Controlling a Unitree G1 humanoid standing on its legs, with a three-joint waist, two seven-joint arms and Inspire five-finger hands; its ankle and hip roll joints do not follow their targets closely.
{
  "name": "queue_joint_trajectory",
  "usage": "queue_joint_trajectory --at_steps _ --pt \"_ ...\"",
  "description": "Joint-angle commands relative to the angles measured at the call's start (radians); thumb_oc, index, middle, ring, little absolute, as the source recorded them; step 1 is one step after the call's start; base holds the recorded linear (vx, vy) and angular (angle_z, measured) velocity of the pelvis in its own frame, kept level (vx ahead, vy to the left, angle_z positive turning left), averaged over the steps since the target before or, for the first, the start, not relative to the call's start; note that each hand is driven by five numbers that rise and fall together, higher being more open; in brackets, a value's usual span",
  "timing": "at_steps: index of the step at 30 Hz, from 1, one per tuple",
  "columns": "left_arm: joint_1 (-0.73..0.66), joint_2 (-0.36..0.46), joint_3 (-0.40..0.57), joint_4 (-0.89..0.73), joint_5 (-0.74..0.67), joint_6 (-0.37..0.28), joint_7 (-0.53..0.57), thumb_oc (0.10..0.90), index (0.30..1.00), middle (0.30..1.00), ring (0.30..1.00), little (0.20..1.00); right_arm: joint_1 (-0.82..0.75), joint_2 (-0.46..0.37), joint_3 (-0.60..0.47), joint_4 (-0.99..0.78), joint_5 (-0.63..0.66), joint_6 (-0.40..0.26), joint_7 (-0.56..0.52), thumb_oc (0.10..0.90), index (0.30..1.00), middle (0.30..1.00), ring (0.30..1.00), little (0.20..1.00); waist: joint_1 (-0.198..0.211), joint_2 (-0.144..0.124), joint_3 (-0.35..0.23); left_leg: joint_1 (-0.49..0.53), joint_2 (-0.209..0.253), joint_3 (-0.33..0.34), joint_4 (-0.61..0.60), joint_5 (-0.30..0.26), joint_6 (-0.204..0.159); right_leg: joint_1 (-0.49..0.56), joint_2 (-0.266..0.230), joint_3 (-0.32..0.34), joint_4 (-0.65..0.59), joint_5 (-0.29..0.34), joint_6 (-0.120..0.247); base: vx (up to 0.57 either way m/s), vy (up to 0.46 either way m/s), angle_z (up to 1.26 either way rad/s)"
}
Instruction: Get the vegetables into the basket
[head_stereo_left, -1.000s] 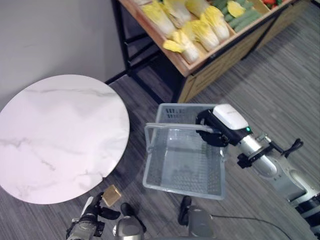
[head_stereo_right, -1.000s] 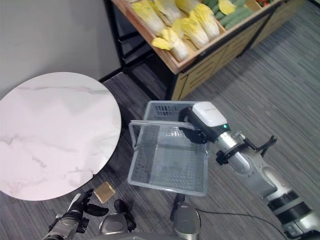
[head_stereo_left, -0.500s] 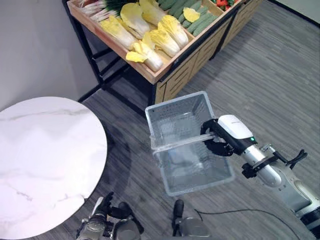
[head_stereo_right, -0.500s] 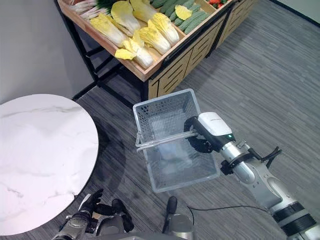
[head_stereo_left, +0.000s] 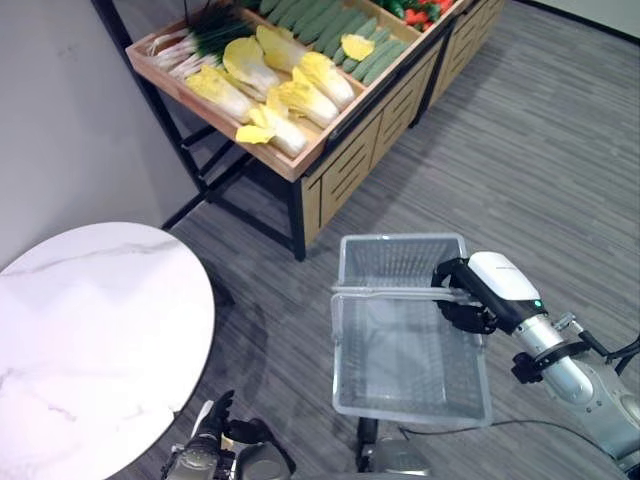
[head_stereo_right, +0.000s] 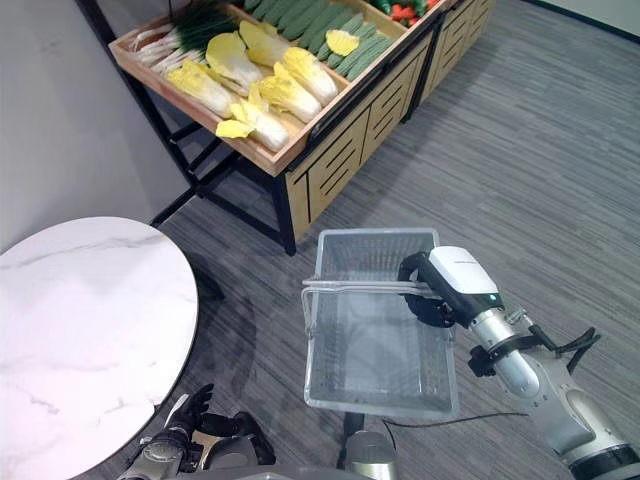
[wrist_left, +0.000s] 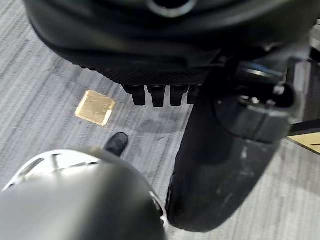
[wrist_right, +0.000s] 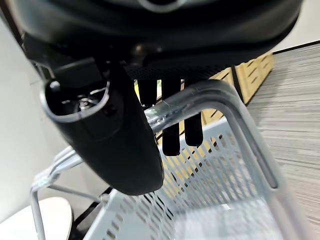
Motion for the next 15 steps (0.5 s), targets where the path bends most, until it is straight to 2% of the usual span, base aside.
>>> queue_joint_trajectory --at_steps 1,2,3,4,5,6,7,11,13,15 --pt "-0.027 0.002 -0.020 0.012 -0.018 -0.031 0.037 0.900 1.000 1.000 1.000 1.000 -0.169 -0.037 -0.118 -0.141 0.066 -0.087 -0.100 0.400 0.300 0.300 0.300 0.300 0.046 0.011 -0.009 -0.034 -0.050 -0.158 -0.141 0.008 -0.017 -0.002 -0.036 0.029 0.123 -0.149 0.091 0.07 0.051 -1.37" --pt "-0.027 0.002 -0.020 0.012 -0.018 -0.031 0.036 0.900 1.000 1.000 1.000 1.000 -0.169 -0.037 -0.117 -0.141 0.066 -0.087 -0.100 0.400 0.300 0.300 0.300 0.300 0.046 0.012 -0.010 -0.034 -0.050 -0.158 -0.141 0.009 -0.017 -0.003 -0.036 0.029 0.123 -0.149 0.091 0.09 0.075 -1.35" --pt "-0.024 0.009 -0.031 0.003 -0.030 -0.035 0.038 0.900 1.000 1.000 1.000 1.000 -0.210 -0.036 -0.090 -0.117 0.072 -0.085 -0.105 0.400 0.300 0.300 0.300 0.300 0.063 0.011 -0.010 -0.047 -0.066 -0.261 -0.196 0.023 -0.017 -0.010 -0.029 0.089 0.114 -0.137 0.096 0.11 0.105 -0.76" --pt "-0.022 0.011 -0.034 -0.003 -0.037 -0.036 0.043 0.900 1.000 1.000 1.000 1.000 -0.247 -0.034 -0.065 -0.101 0.075 -0.084 -0.108 0.400 0.300 0.300 0.300 0.300 0.076 0.012 -0.009 -0.049 -0.082 -0.320 -0.220 0.027 -0.018 -0.013 -0.024 0.127 0.112 -0.134 0.099 0.15 0.152 -0.79" --pt "-0.018 0.012 -0.034 -0.006 -0.041 -0.039 0.045 0.900 1.000 1.000 1.000 1.000 -0.266 -0.034 -0.055 -0.099 0.082 -0.086 -0.107 0.400 0.300 0.300 0.300 0.300 0.083 0.015 -0.011 -0.056 -0.093 -0.351 -0.218 0.026 -0.019 -0.013 -0.023 0.148 0.111 -0.134 0.101 0.12 0.176 -1.71" --pt "-0.015 0.011 -0.034 0.003 -0.042 -0.033 0.045 0.900 1.000 1.000 1.000 1.000 -0.274 -0.031 -0.046 -0.095 0.090 -0.088 -0.104 0.400 0.300 0.300 0.300 0.300 0.080 0.016 -0.015 -0.046 -0.102 -0.348 -0.224 0.011 -0.007 -0.016 -0.024 0.172 0.115 -0.139 0.106 0.11 0.221 -1.97" --pt "-0.021 0.009 -0.034 0.017 -0.035 -0.031 0.045 0.900 1.000 1.000 1.000 1.000 -0.261 -0.030 -0.053 -0.090 0.090 -0.087 -0.104 0.400 0.300 0.300 0.300 0.300 0.072 0.017 -0.018 -0.037 -0.098 -0.306 -0.233 0.019 -0.013 -0.015 -0.033 0.175 0.115 -0.137 0.108 0.11 0.273 -1.76" --pt "-0.043 0.014 -0.047 0.038 -0.008 -0.036 0.039 0.900 1.000 1.000 1.000 1.000 -0.245 -0.012 -0.068 -0.078 0.075 -0.074 -0.113 0.400 0.300 0.300 0.300 0.300 0.049 0.008 -0.035 -0.004 -0.143 -0.241 -0.267 0.003 0.019 -0.049 -0.078 0.228 0.129 -0.121 0.141 0.07 0.301 -0.16" --pt "-0.047 0.016 -0.049 0.037 -0.007 -0.037 0.037 0.900 1.000 1.000 1.000 1.000 -0.248 -0.002 -0.065 -0.067 0.076 -0.070 -0.115 0.400 0.300 0.300 0.300 0.300 0.046 0.004 -0.038 0.002 -0.149 -0.216 -0.271 -0.002 0.026 -0.066 -0.086 0.245 0.129 -0.109 0.151 0.00 0.225 -0.55" --pt "-0.069 0.033 -0.051 0.025 -0.007 -0.038 0.037 0.900 1.000 1.000 1.000 1.000 -0.262 0.031 -0.053 0.001 0.072 -0.049 -0.131 0.400 0.300 0.300 0.300 0.300 0.032 -0.007 -0.036 0.014 -0.160 -0.149 -0.278 -0.020 0.048 -0.114 -0.105 0.269 0.130 -0.070 0.176 -0.01 0.262 -0.74"
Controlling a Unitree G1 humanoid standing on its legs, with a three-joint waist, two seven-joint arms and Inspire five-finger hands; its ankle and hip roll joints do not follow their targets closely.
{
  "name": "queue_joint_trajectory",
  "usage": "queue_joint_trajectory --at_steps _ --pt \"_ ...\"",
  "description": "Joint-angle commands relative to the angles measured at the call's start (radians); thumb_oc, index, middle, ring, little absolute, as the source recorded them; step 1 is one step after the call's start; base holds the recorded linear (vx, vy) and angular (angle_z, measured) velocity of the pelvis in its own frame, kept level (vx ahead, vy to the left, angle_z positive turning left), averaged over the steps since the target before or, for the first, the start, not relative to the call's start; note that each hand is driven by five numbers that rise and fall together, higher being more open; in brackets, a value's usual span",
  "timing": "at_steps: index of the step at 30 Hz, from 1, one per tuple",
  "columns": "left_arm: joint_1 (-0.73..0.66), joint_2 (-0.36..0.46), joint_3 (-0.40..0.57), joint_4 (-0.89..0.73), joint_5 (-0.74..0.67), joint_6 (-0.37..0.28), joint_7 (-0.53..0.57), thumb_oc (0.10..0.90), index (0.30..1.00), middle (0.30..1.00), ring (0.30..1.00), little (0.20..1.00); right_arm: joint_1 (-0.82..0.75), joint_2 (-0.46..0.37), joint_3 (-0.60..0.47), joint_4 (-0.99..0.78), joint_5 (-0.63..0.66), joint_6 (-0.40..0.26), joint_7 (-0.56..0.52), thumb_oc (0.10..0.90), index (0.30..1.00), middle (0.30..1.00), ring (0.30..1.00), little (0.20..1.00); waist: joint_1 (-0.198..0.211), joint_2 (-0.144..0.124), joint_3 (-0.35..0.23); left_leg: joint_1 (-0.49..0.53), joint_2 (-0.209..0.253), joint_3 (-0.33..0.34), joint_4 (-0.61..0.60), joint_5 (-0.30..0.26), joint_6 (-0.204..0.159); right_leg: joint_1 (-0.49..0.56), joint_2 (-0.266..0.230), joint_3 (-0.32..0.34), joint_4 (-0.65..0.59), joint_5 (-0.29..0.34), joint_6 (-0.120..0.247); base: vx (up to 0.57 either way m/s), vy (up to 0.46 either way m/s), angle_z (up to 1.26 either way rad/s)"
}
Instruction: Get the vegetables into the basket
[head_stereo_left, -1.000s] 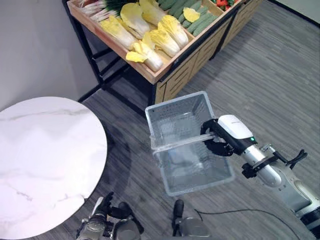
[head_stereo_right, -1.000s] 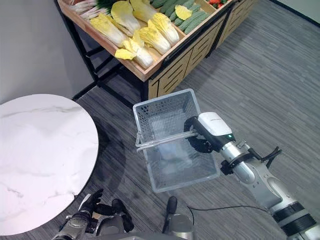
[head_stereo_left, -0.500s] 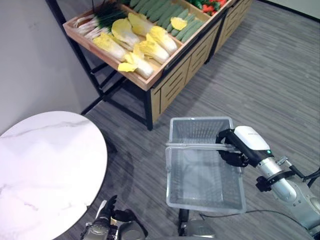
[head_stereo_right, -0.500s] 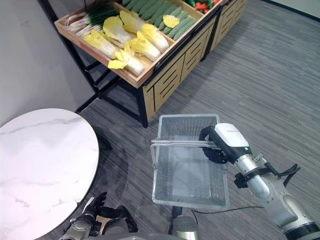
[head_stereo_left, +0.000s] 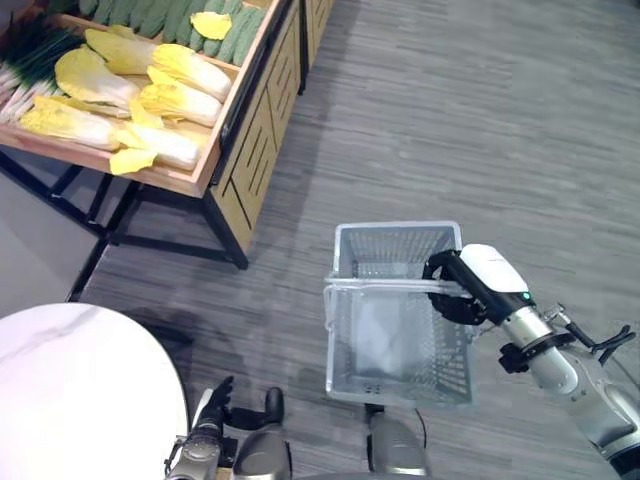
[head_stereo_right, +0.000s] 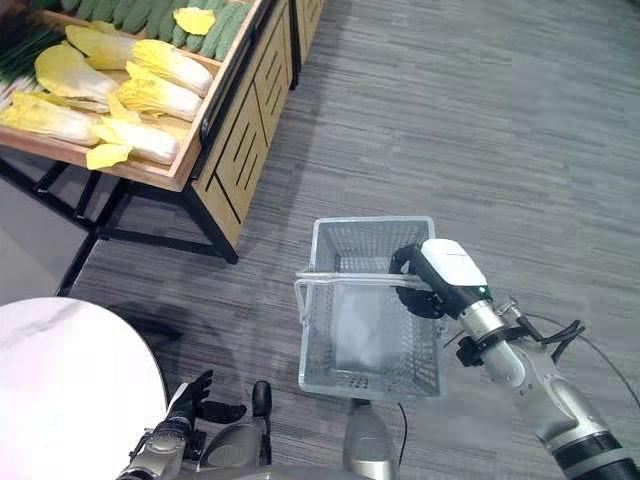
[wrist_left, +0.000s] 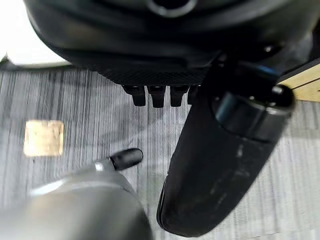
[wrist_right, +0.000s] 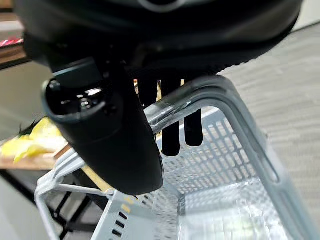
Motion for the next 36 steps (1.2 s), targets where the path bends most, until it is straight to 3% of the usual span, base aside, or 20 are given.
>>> queue_joint_trajectory --at_steps 1,2,3,6,11,19,29,32,36 --pt "-0.025 0.032 -0.016 -0.001 0.006 -0.037 0.018 0.900 1.000 1.000 1.000 1.000 -0.180 -0.031 -0.094 -0.012 0.069 -0.049 -0.132 0.400 0.300 0.300 0.300 0.300 0.023 0.002 -0.065 -0.029 0.071 0.061 0.010 -0.031 -0.024 0.008 -0.003 -0.020 0.139 -0.136 0.071 0.01 0.164 -0.96" --pt "-0.022 0.047 -0.008 -0.006 0.006 -0.037 0.021 0.900 1.000 1.000 1.000 1.000 -0.180 -0.023 -0.096 0.017 0.062 -0.042 -0.141 0.400 0.300 0.300 0.300 0.300 0.029 -0.005 -0.062 -0.010 0.077 0.105 0.008 -0.041 -0.023 -0.010 -0.007 -0.076 0.150 -0.114 0.079 0.02 0.091 -0.89" --pt "-0.022 0.048 -0.008 -0.006 0.006 -0.036 0.021 0.900 1.000 1.000 1.000 1.000 -0.181 -0.022 -0.095 0.018 0.062 -0.042 -0.141 0.400 0.300 0.300 0.300 0.300 0.032 -0.006 -0.061 -0.008 0.077 0.108 0.008 -0.042 -0.023 -0.010 -0.007 -0.073 0.150 -0.113 0.080 0.02 0.051 -0.66" --pt "-0.009 0.065 0.009 -0.006 0.010 -0.033 0.014 0.900 1.000 1.000 1.000 1.000 -0.153 -0.020 -0.113 0.078 0.042 -0.035 -0.154 0.400 0.300 0.300 0.300 0.300 0.043 -0.013 -0.062 0.022 0.087 0.164 0.004 -0.051 -0.028 -0.011 -0.025 -0.221 0.144 -0.081 0.080 0.02 0.008 -0.71" --pt "0.003 0.066 0.032 0.021 0.031 -0.030 -0.004 0.900 1.000 1.000 1.000 1.000 -0.061 -0.027 -0.177 0.138 0.034 -0.030 -0.151 0.400 0.300 0.300 0.300 0.300 0.024 -0.012 -0.082 0.056 0.085 0.179 0.002 -0.059 -0.037 0.016 -0.017 -0.217 0.084 -0.069 0.075 0.07 0.043 -0.30" --pt "0.023 0.042 0.056 0.045 0.062 -0.025 -0.011 0.900 1.000 1.000 1.000 1.000 0.084 0.002 -0.265 0.232 0.031 -0.023 -0.158 0.400 0.300 0.300 0.300 0.300 -0.019 0.018 -0.118 0.102 0.103 0.200 -0.001 -0.059 -0.062 0.082 0.009 -0.214 0.018 -0.084 0.060 0.06 -0.030 -0.10" --pt "0.031 0.000 0.046 0.043 0.067 -0.020 0.025 0.900 1.000 1.000 1.000 1.000 0.117 0.141 -0.234 0.531 0.090 0.008 -0.212 0.400 0.300 0.300 0.300 0.300 -0.027 0.040 -0.112 0.098 0.125 0.200 -0.001 -0.038 -0.083 0.106 0.031 -0.224 -0.010 -0.091 0.049 0.02 -0.050 -0.03" --pt "0.027 -0.017 0.029 0.047 0.064 -0.017 0.034 0.900 1.000 1.000 1.000 1.000 0.101 0.204 -0.230 0.634 0.169 0.009 -0.233 0.400 0.300 0.300 0.300 0.300 -0.031 0.049 -0.109 0.097 0.128 0.194 -0.001 -0.034 -0.087 0.108 0.035 -0.226 -0.006 -0.098 0.043 0.03 -0.032 0.02" --pt "0.024 -0.025 0.001 0.039 0.069 -0.019 0.038 0.900 1.000 1.000 1.000 1.000 0.088 0.223 -0.210 0.715 0.195 0.015 -0.242 0.400 0.300 0.300 0.300 0.300 -0.032 0.056 -0.105 0.100 0.133 0.186 -0.001 -0.030 -0.090 0.110 0.042 -0.221 0.006 -0.111 0.035 0.04 -0.024 0.02"
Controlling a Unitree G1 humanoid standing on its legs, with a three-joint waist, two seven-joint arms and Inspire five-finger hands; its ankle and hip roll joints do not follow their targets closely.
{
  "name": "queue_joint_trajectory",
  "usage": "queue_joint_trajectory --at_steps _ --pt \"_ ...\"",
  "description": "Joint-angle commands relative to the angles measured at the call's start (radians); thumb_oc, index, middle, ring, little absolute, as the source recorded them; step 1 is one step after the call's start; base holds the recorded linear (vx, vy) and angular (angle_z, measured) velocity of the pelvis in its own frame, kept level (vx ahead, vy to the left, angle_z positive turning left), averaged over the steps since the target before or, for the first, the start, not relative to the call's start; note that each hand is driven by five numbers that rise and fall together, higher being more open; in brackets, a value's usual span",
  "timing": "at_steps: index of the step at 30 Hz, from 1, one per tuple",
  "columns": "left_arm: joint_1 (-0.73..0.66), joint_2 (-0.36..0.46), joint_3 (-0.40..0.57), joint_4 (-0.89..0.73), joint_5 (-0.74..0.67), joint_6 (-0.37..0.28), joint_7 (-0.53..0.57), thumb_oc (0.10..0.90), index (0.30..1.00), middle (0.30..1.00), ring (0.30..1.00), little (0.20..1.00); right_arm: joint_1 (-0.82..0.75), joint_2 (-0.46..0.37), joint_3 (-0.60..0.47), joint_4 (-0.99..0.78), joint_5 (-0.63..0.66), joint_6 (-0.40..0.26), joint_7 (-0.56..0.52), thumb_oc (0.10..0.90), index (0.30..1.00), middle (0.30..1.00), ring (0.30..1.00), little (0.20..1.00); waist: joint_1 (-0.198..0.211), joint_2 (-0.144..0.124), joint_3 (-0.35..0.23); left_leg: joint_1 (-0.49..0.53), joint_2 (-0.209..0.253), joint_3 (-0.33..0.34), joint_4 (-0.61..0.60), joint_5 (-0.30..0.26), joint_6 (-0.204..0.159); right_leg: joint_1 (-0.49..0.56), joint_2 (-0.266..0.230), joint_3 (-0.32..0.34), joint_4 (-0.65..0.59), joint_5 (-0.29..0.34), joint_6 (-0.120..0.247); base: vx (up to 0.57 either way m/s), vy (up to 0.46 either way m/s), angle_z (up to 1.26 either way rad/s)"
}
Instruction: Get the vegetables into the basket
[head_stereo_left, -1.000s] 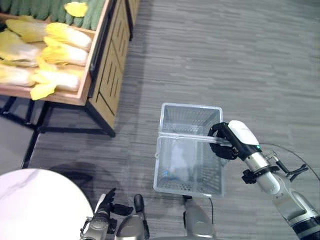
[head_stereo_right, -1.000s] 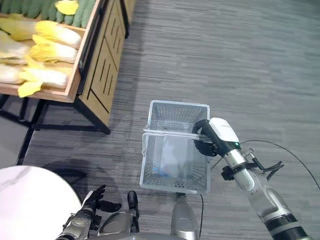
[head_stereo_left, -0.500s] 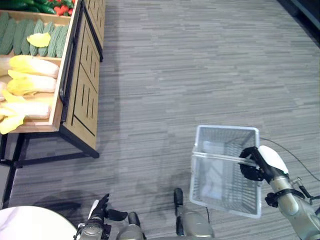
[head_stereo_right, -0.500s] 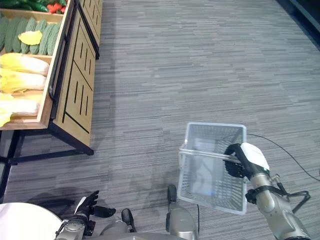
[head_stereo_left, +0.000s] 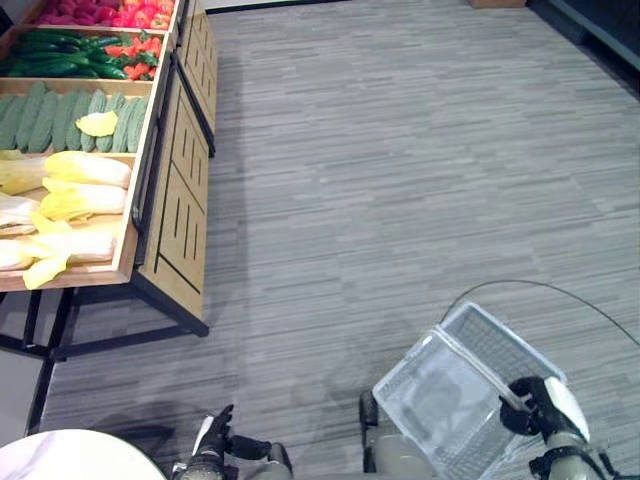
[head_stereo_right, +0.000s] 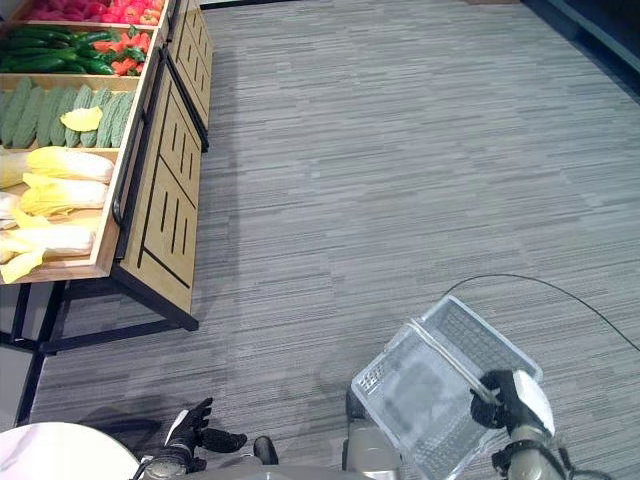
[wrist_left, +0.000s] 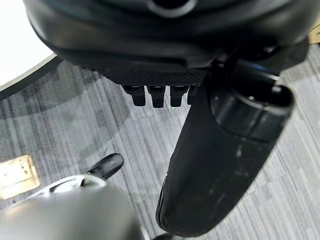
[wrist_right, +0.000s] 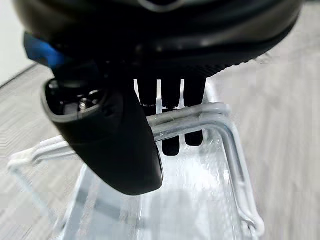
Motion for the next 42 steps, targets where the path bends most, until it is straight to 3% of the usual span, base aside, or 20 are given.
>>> queue_joint_trajectory --at_steps 1,9,14,19,20,21,22,23,27,29,32,35,38,41,42 --pt "-0.060 0.022 -0.001 0.018 0.016 -0.029 0.039 0.900 1.000 1.000 1.000 1.000 -0.084 -0.072 -0.062 -0.082 0.074 -0.065 -0.097 0.400 0.300 0.300 0.300 0.300 0.009 -0.011 0.016 -0.011 0.053 -0.044 0.001 0.017 -0.054 0.130 -0.058 -0.006 0.034 -0.156 0.093 0.05 -0.026 0.00" --pt "-0.075 0.009 -0.025 0.012 -0.004 -0.027 0.056 0.900 1.000 1.000 1.000 1.000 -0.096 -0.010 -0.054 0.016 0.180 -0.067 -0.105 0.400 0.300 0.300 0.300 0.300 0.008 -0.006 0.018 0.002 0.061 -0.048 0.009 0.018 -0.061 0.135 -0.046 -0.001 0.066 -0.183 0.078 0.05 -0.029 0.02" --pt "-0.087 0.014 -0.033 0.003 -0.014 -0.026 0.065 0.900 1.000 1.000 1.000 1.000 -0.102 -0.004 -0.024 0.037 0.167 -0.061 -0.100 0.400 0.300 0.300 0.300 0.300 0.003 0.011 0.040 -0.011 0.087 -0.052 0.031 0.022 -0.063 0.057 -0.023 0.014 0.221 -0.251 0.057 0.00 -0.059 -0.01" --pt "-0.096 0.029 -0.045 0.001 0.007 -0.025 0.059 0.900 1.000 1.000 1.000 1.000 -0.079 -0.010 -0.018 0.044 0.164 -0.064 -0.094 0.400 0.300 0.300 0.300 0.300 0.007 0.005 0.060 -0.069 0.108 -0.086 0.182 0.024 -0.078 0.064 -0.008 0.026 0.244 -0.278 0.026 0.03 -0.141 0.03" --pt "-0.101 0.033 -0.048 -0.003 0.008 -0.025 0.059 0.900 1.000 1.000 1.000 1.000 -0.068 -0.012 -0.021 0.037 0.165 -0.066 -0.094 0.400 0.300 0.300 0.300 0.300 0.011 0.002 0.070 -0.094 0.114 -0.107 0.234 0.054 -0.086 0.078 -0.003 0.022 0.238 -0.280 0.018 0.07 -0.236 0.05" --pt "-0.106 0.041 -0.048 -0.011 0.003 -0.027 0.062 0.900 1.000 1.000 1.000 1.000 -0.048 -0.028 -0.013 0.022 0.152 -0.067 -0.084 0.400 0.300 0.300 0.300 0.300 0.026 -0.016 0.096 -0.175 0.095 -0.190 0.401 0.099 -0.087 0.102 0.000 0.037 0.238 -0.291 -0.007 0.08 -0.233 0.07" --pt "-0.106 0.041 -0.049 -0.011 0.003 -0.027 0.062 0.900 1.000 1.000 1.000 1.000 -0.047 -0.028 -0.014 0.022 0.152 -0.067 -0.084 0.400 0.300 0.300 0.300 0.300 0.024 -0.017 0.096 -0.176 0.095 -0.192 0.403 0.098 -0.087 0.103 0.000 0.036 0.239 -0.292 -0.007 0.10 -0.171 0.25" --pt "-0.114 0.039 -0.051 -0.011 -0.005 -0.026 0.067 0.900 1.000 1.000 1.000 1.000 -0.044 -0.041 -0.006 0.021 0.136 -0.062 -0.082 0.400 0.300 0.300 0.300 0.300 0.031 -0.020 0.103 -0.202 0.075 -0.220 0.396 0.097 -0.080 0.110 -0.008 0.041 0.236 -0.297 -0.005 0.09 -0.014 0.17" --pt "-0.128 0.040 -0.057 0.001 0.004 -0.025 0.072 0.900 1.000 1.000 1.000 1.000 -0.043 -0.053 -0.001 0.018 0.118 -0.061 -0.092 0.400 0.300 0.300 0.300 0.300 0.032 -0.018 0.106 -0.239 0.077 -0.205 0.277 0.075 -0.058 0.135 -0.017 0.052 0.222 -0.313 0.009 0.15 0.045 -0.20" --pt "-0.146 0.033 -0.071 0.023 0.019 -0.026 0.097 0.900 1.000 1.000 1.000 1.000 -0.055 -0.060 0.019 0.031 0.113 -0.063 -0.109 0.400 0.300 0.300 0.300 0.300 0.057 0.001 0.104 -0.297 0.088 -0.263 0.106 0.154 -0.066 0.170 -0.011 0.079 0.226 -0.348 0.024 0.37 0.209 -0.22" --pt "-0.135 0.029 -0.064 0.029 0.011 -0.027 0.102 0.900 1.000 1.000 1.000 1.000 -0.053 -0.050 0.028 0.036 0.108 -0.062 -0.110 0.400 0.300 0.300 0.300 0.300 0.060 -0.007 0.091 -0.269 0.072 -0.263 0.097 0.131 -0.055 0.189 -0.020 0.103 0.226 -0.359 0.032 0.26 0.157 -0.51" --pt "-0.123 0.030 -0.079 0.010 0.024 -0.029 0.097 0.900 1.000 1.000 1.000 1.000 -0.033 -0.035 0.006 0.027 0.113 -0.054 -0.104 0.400 0.300 0.300 0.300 0.300 0.063 -0.019 0.073 -0.247 0.025 -0.213 0.094 0.099 -0.025 0.200 -0.076 0.121 0.233 -0.346 0.067 0.32 0.277 -0.40" --pt "-0.138 0.037 -0.090 -0.016 0.013 -0.040 0.102 0.900 1.000 1.000 1.000 1.000 -0.075 -0.031 0.023 0.045 0.108 -0.044 -0.104 0.400 0.300 0.300 0.300 0.300 0.069 -0.035 0.071 -0.252 -0.014 -0.173 0.122 0.044 0.007 0.163 -0.122 0.152 0.244 -0.286 0.109 0.17 0.204 -0.27" --pt "-0.145 0.039 -0.089 -0.013 0.007 -0.041 0.103 0.900 1.000 1.000 1.000 1.000 -0.091 -0.027 0.032 0.056 0.107 -0.044 -0.107 0.400 0.300 0.300 0.300 0.300 0.072 -0.041 0.070 -0.254 -0.019 -0.163 0.127 0.034 0.012 0.152 -0.126 0.160 0.247 -0.269 0.116 0.10 0.114 -0.32" --pt "-0.153 0.046 -0.091 -0.013 0.005 -0.042 0.106 0.900 1.000 1.000 1.000 1.000 -0.099 -0.024 0.032 0.050 0.105 -0.042 -0.109 0.400 0.300 0.300 0.300 0.300 0.073 -0.048 0.071 -0.252 -0.033 -0.148 0.133 0.013 0.023 0.143 -0.141 0.167 0.251 -0.223 0.131 0.18 0.167 -0.05"
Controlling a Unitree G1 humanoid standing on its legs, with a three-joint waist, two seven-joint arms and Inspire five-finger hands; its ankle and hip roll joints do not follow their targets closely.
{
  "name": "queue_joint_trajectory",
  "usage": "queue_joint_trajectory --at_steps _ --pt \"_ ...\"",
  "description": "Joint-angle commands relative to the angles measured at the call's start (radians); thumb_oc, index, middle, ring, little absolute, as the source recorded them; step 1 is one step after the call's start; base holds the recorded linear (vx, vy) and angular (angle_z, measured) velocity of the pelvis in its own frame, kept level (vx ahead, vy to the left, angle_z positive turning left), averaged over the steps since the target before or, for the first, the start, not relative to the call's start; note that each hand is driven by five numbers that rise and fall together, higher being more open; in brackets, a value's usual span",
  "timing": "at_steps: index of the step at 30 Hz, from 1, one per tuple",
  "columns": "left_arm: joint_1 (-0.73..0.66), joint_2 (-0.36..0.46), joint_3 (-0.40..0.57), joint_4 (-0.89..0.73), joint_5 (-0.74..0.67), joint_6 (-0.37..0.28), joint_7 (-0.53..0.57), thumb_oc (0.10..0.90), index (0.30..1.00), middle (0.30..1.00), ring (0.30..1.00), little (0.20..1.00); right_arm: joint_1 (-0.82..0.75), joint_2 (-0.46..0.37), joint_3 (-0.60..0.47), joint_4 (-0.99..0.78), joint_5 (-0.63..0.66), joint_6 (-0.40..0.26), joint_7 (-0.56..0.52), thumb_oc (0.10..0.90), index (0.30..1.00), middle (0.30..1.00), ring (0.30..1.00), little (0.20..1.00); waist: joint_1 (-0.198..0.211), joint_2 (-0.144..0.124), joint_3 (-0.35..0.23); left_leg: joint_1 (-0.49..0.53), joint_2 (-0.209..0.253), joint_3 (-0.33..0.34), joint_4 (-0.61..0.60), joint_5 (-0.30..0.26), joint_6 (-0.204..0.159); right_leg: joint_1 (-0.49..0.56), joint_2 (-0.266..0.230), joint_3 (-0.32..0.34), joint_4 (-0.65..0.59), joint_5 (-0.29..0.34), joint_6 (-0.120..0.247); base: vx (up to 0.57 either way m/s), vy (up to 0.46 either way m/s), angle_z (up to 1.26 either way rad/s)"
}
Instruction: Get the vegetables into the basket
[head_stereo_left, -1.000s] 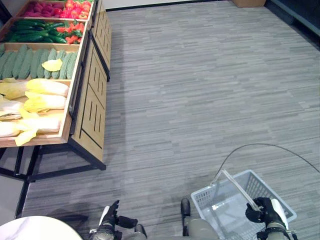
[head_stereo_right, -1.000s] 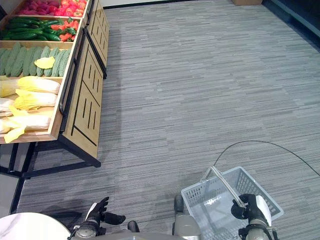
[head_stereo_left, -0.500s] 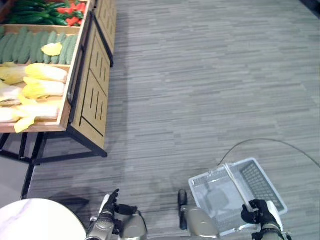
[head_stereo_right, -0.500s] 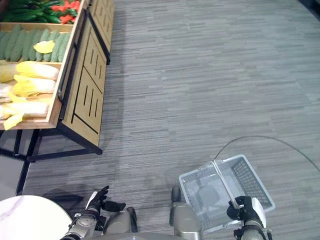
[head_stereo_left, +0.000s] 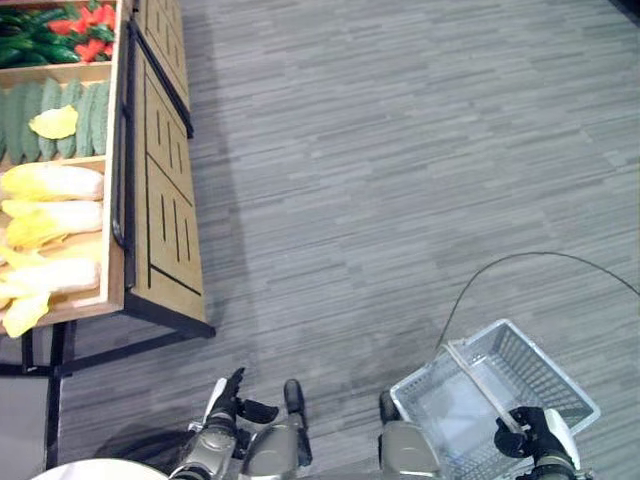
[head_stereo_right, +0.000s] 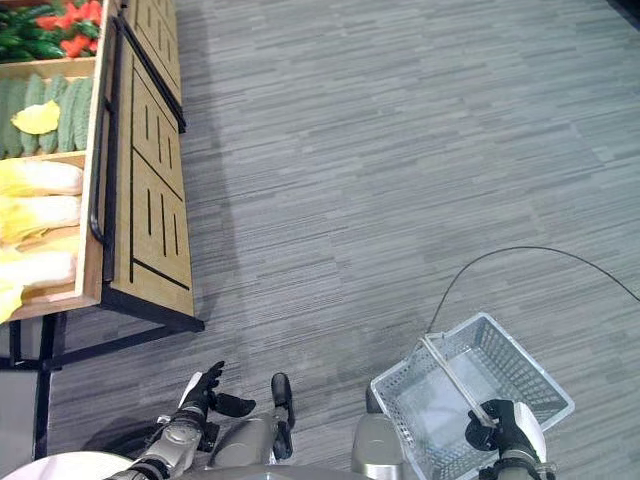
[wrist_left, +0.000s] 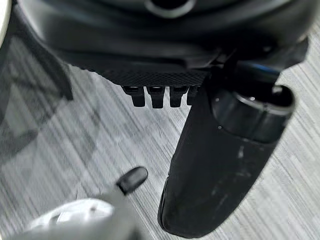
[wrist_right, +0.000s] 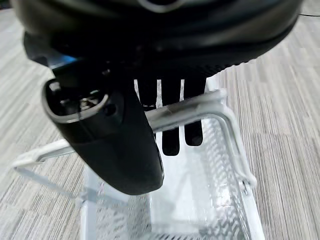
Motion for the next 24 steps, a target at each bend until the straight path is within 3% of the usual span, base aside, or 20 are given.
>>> queue_joint_trajectory --at_steps 1,5,9,11,12,15,18,20,24 --pt "-0.011 0.008 -0.014 -0.012 0.007 -0.032 0.023 0.900 1.000 1.000 1.000 1.000 -0.046 -0.081 -0.030 -0.075 -0.007 -0.046 -0.054 0.400 0.300 0.300 0.300 0.300 0.026 -0.019 -0.029 -0.038 0.066 -0.028 0.077 -0.084 -0.062 0.109 -0.007 0.005 0.090 0.007 0.075 0.18 0.166 -0.04" --pt "-0.014 0.011 -0.013 -0.020 -0.001 -0.032 0.020 0.900 1.000 1.000 1.000 1.000 -0.056 -0.076 -0.029 -0.055 -0.003 -0.042 -0.054 0.400 0.300 0.300 0.300 0.300 0.030 -0.020 -0.031 -0.022 0.045 -0.019 0.064 -0.103 -0.045 0.091 -0.019 0.013 0.123 0.071 0.095 0.12 0.117 -0.10" --pt "-0.012 0.016 -0.012 -0.029 -0.013 -0.024 0.012 0.900 1.000 1.000 1.000 1.000 -0.082 -0.074 -0.025 -0.057 0.004 -0.037 -0.058 0.400 0.300 0.300 0.300 0.300 0.031 0.006 -0.001 0.040 0.039 0.004 0.033 -0.134 -0.015 -0.027 -0.020 -0.034 0.348 0.167 0.095 0.06 0.145 -0.26" --pt "-0.011 0.015 -0.011 -0.023 -0.021 -0.024 0.009 0.900 1.000 1.000 1.000 1.000 -0.093 -0.074 -0.021 -0.062 0.005 -0.041 -0.064 0.400 0.300 0.300 0.300 0.300 0.014 0.041 0.031 0.093 0.057 0.006 0.030 -0.150 -0.011 -0.123 0.008 -0.061 0.461 0.142 0.079 0.15 0.142 -0.31" --pt "-0.012 0.015 -0.011 -0.022 -0.021 -0.024 0.009 0.900 1.000 1.000 1.000 1.000 -0.093 -0.074 -0.021 -0.063 0.005 -0.041 -0.064 0.400 0.300 0.300 0.300 0.300 0.013 0.040 0.033 0.095 0.055 0.006 0.030 -0.151 -0.011 -0.124 0.005 -0.060 0.467 0.137 0.079 0.16 0.108 0.02" --pt "-0.017 0.020 0.002 -0.015 -0.029 -0.023 0.012 0.900 1.000 1.000 1.000 1.000 -0.094 -0.073 -0.015 -0.092 -0.006 -0.045 -0.070 0.400 0.300 0.300 0.300 0.300 -0.007 0.037 0.049 0.133 0.052 0.007 0.036 -0.173 -0.032 -0.185 0.018 -0.130 0.335 0.032 0.058 0.19 -0.035 0.01" --pt "-0.025 0.015 0.018 0.020 -0.023 -0.023 0.016 0.900 1.000 1.000 1.000 1.000 -0.096 -0.077 -0.004 -0.098 -0.014 -0.052 -0.078 0.400 0.300 0.300 0.300 0.300 -0.033 0.014 0.054 0.176 0.038 -0.015 0.048 -0.204 -0.062 -0.228 0.024 -0.114 0.085 0.063 0.072 0.22 -0.130 0.07" --pt "-0.010 0.003 0.020 0.028 -0.010 -0.023 0.012 0.900 1.000 1.000 1.000 1.000 -0.072 -0.089 -0.006 -0.122 -0.030 -0.050 -0.073 0.400 0.300 0.300 0.300 0.300 -0.056 0.019 0.047 0.230 0.037 -0.054 0.057 -0.232 -0.077 -0.244 0.043 -0.074 0.030 0.099 0.081 0.38 -0.192 0.36" --pt "-0.006 -0.021 0.021 0.052 -0.014 -0.021 0.014 0.900 1.000 1.000 1.000 1.000 -0.066 -0.107 -0.009 -0.115 -0.020 -0.055 -0.072 0.400 0.300 0.300 0.300 0.300 -0.058 0.031 0.037 0.233 0.050 -0.090 0.098 -0.228 -0.099 -0.209 0.050 -0.095 0.075 0.097 0.051 0.20 -0.220 0.86"
